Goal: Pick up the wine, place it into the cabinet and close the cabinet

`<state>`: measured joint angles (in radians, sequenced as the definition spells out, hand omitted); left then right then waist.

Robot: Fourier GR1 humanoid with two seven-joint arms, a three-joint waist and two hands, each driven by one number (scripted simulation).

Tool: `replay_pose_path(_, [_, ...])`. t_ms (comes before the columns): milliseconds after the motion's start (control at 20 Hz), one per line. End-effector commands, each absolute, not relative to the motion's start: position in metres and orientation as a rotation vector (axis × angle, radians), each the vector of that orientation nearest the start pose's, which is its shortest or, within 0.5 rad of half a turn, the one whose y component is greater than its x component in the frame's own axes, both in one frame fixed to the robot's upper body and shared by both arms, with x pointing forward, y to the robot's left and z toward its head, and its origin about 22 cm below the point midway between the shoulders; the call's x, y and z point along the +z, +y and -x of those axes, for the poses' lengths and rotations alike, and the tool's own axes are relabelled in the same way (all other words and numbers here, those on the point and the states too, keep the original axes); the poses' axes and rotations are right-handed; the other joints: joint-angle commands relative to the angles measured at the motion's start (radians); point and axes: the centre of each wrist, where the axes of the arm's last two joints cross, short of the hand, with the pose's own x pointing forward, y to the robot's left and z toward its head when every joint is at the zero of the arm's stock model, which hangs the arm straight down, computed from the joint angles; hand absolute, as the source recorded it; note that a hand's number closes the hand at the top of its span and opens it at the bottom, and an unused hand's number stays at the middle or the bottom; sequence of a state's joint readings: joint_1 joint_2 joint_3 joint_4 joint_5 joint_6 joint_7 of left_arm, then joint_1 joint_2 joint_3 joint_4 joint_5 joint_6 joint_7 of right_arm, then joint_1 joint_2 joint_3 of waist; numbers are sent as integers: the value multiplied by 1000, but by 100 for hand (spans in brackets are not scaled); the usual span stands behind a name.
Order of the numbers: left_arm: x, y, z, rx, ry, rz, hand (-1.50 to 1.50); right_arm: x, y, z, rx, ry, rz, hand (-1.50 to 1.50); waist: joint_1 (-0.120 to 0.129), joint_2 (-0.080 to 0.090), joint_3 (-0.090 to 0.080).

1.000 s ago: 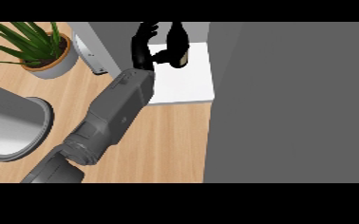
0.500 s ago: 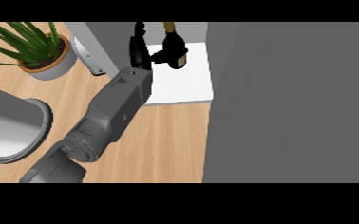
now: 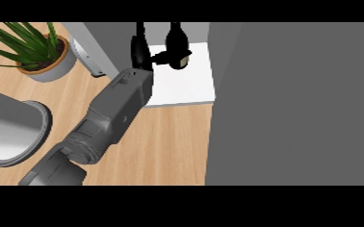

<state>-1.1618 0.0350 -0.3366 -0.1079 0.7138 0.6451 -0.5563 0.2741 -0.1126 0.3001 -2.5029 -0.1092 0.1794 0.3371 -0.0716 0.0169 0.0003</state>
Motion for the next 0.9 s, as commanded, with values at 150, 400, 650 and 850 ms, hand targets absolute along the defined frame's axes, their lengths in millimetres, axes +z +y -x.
replay_pose_path(150, [56, 135, -446, 62, -1772, -322, -150, 185, -214, -95, 302, -1916, -412, -150, 20, -3, -1])
replay_pose_path(400, [41, 92, -431, 114, -1820, -158, -150, 184, -217, -96, 327, -1906, -390, -150, 35, -9, -1])
replay_pose_path(650, [39, 86, -425, 110, -1869, -87, -150, 191, -215, -82, 289, -1916, -373, -150, 58, -23, 0])
replay_pose_path(850, [23, 84, -411, 108, -1851, -21, -150, 195, -217, -80, 289, -1923, -357, -150, 79, -31, 0])
